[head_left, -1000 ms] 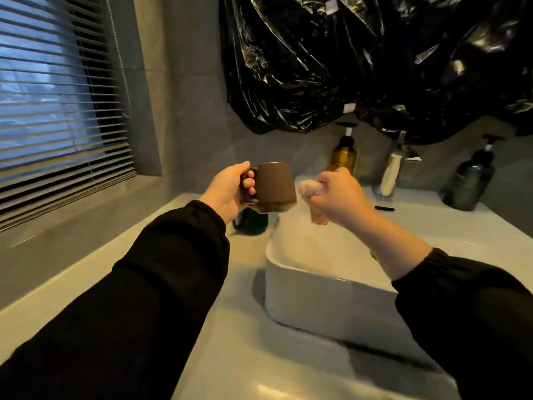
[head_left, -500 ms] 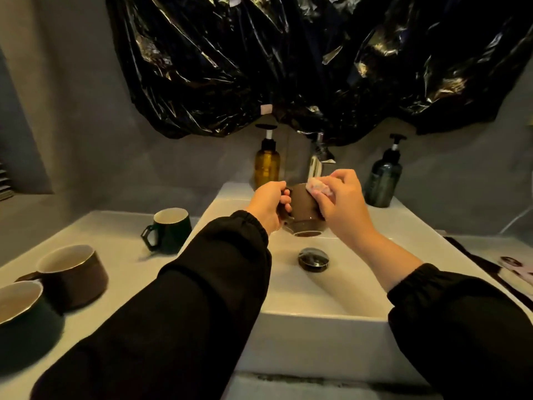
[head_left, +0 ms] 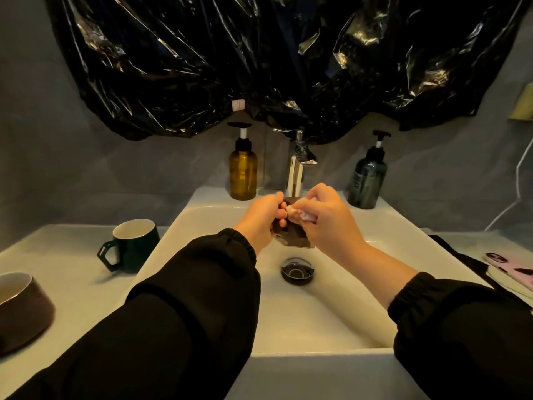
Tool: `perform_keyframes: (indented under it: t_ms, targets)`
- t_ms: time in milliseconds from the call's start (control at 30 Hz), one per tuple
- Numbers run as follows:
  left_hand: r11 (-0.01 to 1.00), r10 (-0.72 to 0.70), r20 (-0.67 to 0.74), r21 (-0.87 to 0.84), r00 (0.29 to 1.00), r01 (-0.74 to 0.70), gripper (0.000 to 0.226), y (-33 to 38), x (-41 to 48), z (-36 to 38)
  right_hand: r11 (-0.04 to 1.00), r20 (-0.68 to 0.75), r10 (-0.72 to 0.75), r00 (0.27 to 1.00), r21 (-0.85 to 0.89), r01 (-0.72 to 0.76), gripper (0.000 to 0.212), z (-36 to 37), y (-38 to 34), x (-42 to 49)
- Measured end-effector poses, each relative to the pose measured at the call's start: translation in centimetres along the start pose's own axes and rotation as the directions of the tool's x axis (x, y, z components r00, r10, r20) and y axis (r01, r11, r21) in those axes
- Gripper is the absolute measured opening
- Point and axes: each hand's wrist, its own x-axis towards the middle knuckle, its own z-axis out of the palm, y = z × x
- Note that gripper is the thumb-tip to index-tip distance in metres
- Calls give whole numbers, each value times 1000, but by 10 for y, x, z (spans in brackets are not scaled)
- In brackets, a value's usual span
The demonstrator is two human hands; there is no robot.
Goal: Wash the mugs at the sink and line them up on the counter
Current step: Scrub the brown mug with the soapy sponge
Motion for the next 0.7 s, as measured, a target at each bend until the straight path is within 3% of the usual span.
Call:
perform_keyframes:
  t_ms: [100,200,367,433,567,633,700]
  targets:
    - [1000,-12,26,-28,1000,13,36,-2,-2,-3,975,-136,208,969,110,-193,13,-1,7,3]
    - [999,-11,26,-46,1000,12,37,-5,-3,-3,904,-147,412,899,193,-382,17,-3,14,4]
    - [999,19,52,35,998,-21,35,-7,-8,1,992,-157,125,980,47,-119,12,2,-4,1]
    - [999,32,61,42,998,-35,35,-7,-10,2,982,-211,186,960,79,-173,14,1,1,3]
    - [998,54,60,-27,997,-53,37,-5,-11,1,853,-207,509,835,249,-458,25,-8,23,3]
    - [998,55,74,-30,996,-53,37,-6,-12,1,872,-199,478,856,228,-434,23,-9,20,1]
    - [999,49,92,3,995,-49,38,-7,-14,3,945,-215,309,927,176,-274,16,-10,7,-1]
